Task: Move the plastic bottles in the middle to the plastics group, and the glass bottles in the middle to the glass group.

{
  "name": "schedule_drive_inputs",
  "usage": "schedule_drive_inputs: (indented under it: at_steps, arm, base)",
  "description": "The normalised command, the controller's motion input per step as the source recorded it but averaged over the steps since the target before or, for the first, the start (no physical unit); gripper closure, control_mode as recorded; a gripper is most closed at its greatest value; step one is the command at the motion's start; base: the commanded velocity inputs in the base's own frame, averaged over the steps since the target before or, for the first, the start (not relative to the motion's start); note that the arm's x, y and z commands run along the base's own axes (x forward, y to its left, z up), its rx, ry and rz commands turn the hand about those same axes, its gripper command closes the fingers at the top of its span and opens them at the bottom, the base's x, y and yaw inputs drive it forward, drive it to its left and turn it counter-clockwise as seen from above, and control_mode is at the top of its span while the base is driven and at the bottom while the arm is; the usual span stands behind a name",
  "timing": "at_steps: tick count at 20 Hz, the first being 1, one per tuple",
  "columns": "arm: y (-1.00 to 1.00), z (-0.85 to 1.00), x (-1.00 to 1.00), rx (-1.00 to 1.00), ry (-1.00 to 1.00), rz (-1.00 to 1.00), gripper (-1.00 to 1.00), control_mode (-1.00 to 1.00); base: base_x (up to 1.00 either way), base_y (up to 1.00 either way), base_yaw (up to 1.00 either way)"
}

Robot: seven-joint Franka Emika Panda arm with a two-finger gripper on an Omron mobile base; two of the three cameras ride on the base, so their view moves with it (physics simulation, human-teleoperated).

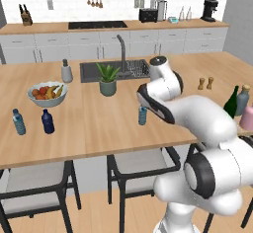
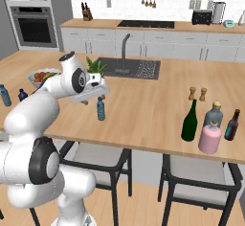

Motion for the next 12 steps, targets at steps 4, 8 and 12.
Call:
schedule_drive_inputs:
  at_steps: [4,8,12]
  arm:
    - [0.50,0.07,0.16,0.10,0.04,0.00,-1.00,-1.00]
    - [0.13,-0.13,0.53,0.01,-0.01,-0.01,-1.00,-1.00]
    - [0.00,-0.22,0.42,0.04,0.00,-0.02,-1.00,-1.00]
  base:
    - [0.00,0.00,0.00]
    - [0.00,0.00,0.00]
    - [0.00,0.00,0.00]
